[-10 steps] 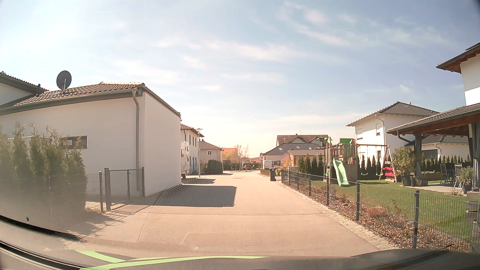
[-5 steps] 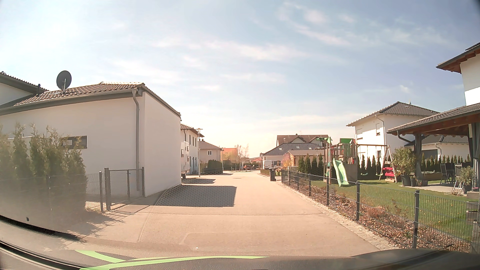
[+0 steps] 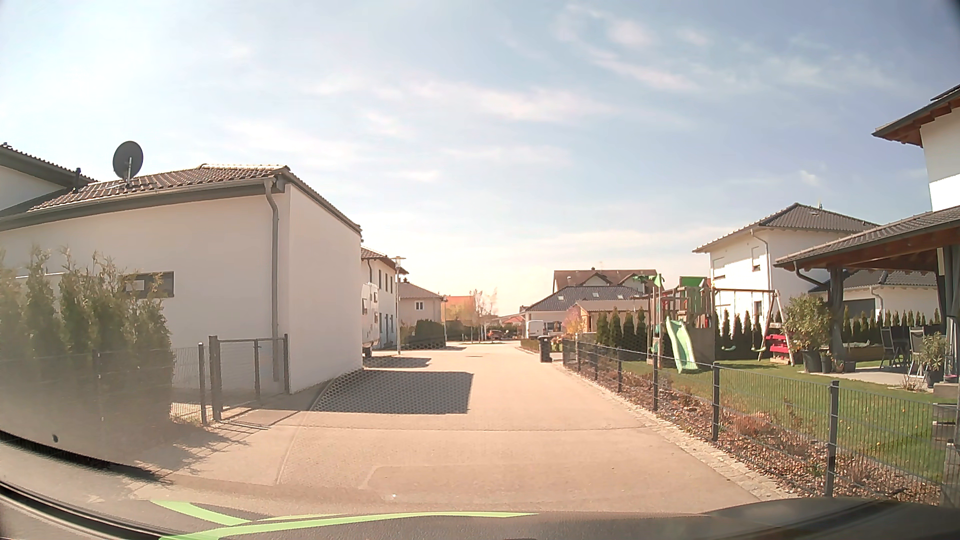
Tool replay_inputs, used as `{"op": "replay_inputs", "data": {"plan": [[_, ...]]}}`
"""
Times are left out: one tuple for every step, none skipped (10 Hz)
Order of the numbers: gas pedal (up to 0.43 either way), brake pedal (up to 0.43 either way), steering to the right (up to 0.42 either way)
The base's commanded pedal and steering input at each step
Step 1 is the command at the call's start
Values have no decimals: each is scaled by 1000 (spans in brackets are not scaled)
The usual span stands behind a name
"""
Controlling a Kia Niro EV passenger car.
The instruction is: Follow the waypoints while adhering to traffic rules and regulations
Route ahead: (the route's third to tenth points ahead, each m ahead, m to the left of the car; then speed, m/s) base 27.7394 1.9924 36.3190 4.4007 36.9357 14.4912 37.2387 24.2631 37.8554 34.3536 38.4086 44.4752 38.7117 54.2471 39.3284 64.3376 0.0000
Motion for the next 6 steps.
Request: {"op": "replay_inputs", "data": {"plan": [[0, 329, 0], [0, 329, 0], [0, 335, 0], [0, 378, 0], [0, 378, 0], [0, 372, 0]]}}
